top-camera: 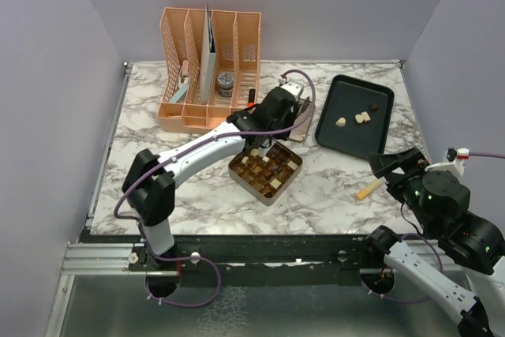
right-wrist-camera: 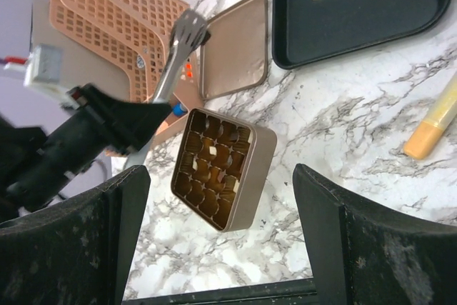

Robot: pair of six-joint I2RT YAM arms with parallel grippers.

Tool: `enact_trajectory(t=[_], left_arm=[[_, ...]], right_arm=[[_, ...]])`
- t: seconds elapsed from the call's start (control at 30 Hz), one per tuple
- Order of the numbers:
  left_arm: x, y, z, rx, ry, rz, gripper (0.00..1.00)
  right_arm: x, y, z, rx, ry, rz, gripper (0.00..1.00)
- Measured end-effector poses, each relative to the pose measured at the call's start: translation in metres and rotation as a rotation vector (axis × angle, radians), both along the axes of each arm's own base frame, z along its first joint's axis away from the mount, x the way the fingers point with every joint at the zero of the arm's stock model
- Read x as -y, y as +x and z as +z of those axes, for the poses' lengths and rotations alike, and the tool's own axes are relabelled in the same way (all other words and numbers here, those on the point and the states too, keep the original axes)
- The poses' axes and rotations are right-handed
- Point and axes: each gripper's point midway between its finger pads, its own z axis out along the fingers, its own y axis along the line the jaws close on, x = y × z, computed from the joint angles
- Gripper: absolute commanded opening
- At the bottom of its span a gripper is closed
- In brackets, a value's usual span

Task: Pack the chocolate
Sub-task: Pick up the fake chocolate from the plate, then place the fake chocolate in the packing box.

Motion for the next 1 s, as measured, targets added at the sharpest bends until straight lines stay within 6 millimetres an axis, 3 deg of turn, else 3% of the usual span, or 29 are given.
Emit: enact_trajectory(t=[0.33,0.57,0.8,1.0], left_arm=[[-0.093,-0.089,0.038,-0.117,-0.009,0.062,0.29],[-0.141,-0.14,0.035,-0.222,-0.002,0.112,0.3],[-0.166,-0.177,0.017,-0.35,0.027,0.129,0.3],[-0.169,-0.193,0.008,-0.43,0.035,0.12,0.31]], right_arm=[[-0.008,0.004,-0.025,-0.086,-0.048,0.016,0.86],[-0.012,0.007,-0.036,-0.131,-0.06,0.017,0.86],[-0.015,0.008,-0.044,-0.171,-0.067,0.016,0.86],[-0.014,0.007,-0.046,-0.179,-0.069,0.015,0.86]])
